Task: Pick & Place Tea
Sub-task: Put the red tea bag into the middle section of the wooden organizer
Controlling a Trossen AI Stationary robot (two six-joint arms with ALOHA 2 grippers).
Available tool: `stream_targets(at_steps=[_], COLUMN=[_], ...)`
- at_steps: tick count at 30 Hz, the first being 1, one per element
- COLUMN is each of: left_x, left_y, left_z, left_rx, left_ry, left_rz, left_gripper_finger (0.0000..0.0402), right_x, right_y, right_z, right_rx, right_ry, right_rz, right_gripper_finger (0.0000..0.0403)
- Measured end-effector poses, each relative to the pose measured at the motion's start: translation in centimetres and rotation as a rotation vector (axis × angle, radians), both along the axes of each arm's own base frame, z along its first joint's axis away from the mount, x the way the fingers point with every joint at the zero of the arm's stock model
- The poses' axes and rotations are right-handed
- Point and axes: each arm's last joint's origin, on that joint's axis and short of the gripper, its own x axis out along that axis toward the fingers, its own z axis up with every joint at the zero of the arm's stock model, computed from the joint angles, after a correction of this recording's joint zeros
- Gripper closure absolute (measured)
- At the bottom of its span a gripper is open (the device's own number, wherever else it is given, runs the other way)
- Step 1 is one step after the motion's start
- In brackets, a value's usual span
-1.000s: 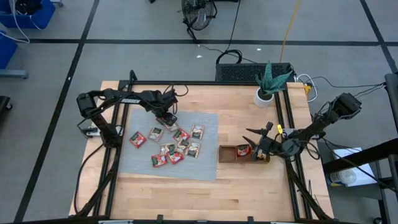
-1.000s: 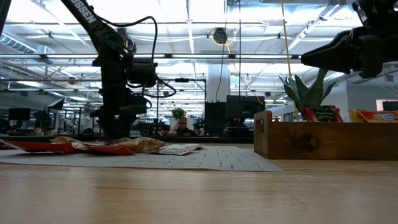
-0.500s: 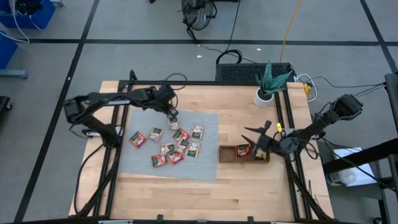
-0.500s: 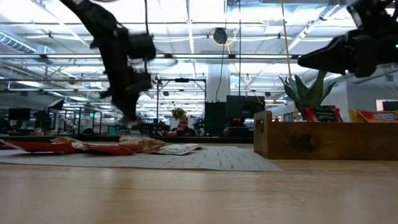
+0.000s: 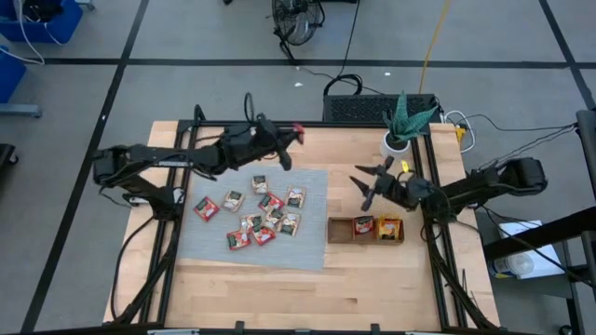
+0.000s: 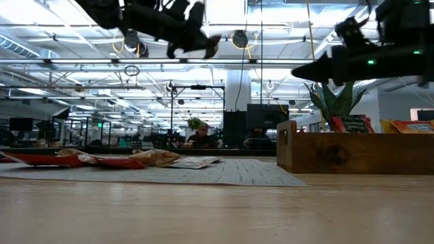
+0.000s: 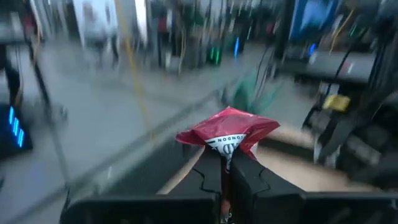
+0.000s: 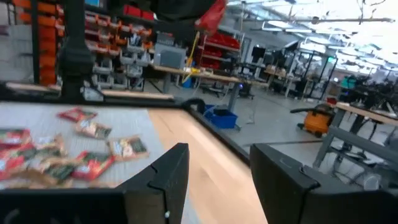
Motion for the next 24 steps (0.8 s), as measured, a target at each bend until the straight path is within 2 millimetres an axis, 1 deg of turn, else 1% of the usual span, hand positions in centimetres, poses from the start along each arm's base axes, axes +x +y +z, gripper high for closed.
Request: stream_targets(at_steps=[2, 4, 8, 12, 15, 19, 24], left_x=[0.8, 1.6, 2.9, 3.5, 3.6, 3.7, 3.7], left_y=[-0.1, 0.0, 0.0, -0.3, -0.6, -0.8, -0.8], left_z=[-0.2, -0.9, -2.3, -3.2, -3.3, -3.3, -3.4], left_rx=[0.042, 0.057, 0.074, 0.073, 0.086, 0.096, 0.101], left_ry=[-0.053, -0.085, -0.124, -0.123, -0.112, -0.103, -0.093], left_rz=[-0.016, -0.051, -0.17, -0.218, -0.226, -0.23, -0.23], left_gripper_finger=[0.0391, 0.0393, 0.0393, 0.0393, 0.0394, 0.039, 0.0394], right_x=[1.0, 2.3, 5.4, 8.2, 10.0, 11.6, 12.2], right_y=[-0.7, -1.3, -2.3, -3.3, -3.9, -4.7, -5.2], right_z=[0.4, 0.7, 1.3, 1.2, 1.3, 1.8, 2.6], right_rx=[-0.006, -0.016, -0.078, -0.144, -0.156, -0.176, -0.221], right_ry=[-0.014, -0.013, 0.027, 0.077, 0.078, 0.026, -0.028], right_rz=[0.02, 0.051, 0.069, 0.04, 0.024, 0.001, -0.025], right_gripper_finger=[0.0248, 0.0248, 0.0248, 0.0248, 0.0248, 0.0248, 0.0248])
